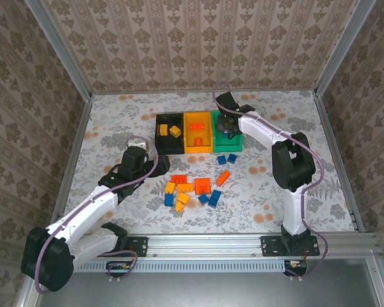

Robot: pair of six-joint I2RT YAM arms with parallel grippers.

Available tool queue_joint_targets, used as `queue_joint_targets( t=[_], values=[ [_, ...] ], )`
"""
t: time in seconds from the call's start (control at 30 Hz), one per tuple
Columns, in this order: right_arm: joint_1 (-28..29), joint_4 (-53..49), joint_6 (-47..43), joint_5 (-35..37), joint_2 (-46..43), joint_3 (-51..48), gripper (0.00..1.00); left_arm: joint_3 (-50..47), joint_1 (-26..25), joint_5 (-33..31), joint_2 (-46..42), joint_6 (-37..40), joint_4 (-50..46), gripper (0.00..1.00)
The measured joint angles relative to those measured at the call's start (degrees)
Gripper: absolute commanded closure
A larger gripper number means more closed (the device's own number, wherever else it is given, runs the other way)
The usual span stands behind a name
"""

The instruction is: Sort the legos into containers by color

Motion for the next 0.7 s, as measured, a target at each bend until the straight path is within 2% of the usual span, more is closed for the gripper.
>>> queue_joint_targets(
  t=[0.17,0.3,0.5,0.7],
  values=[
    [0.17,0.07,0.44,-0.31,-0.26,0.57,0.35,1.33,-0.81,0.85,2.03,0.81,-2.29,0.05],
    [0.81,1.01,0.9,-1.7,-4.15,-3.89,0.34,3.3,-4.55,1.07,5.44,1.57,-4.44,0.05],
    [2.01,3.8,2.03,-3.98,-12.85,-13.2,0.33,7.17,-11.63,0.5,15.52,3.8,-7.06,0.0],
    [2.32,5.53,2.43,-5.03,-16.61,-18.34,0.33,12.59,-14.38,-1.31,26.14,5.79,-7.5,0.04]
  ],
)
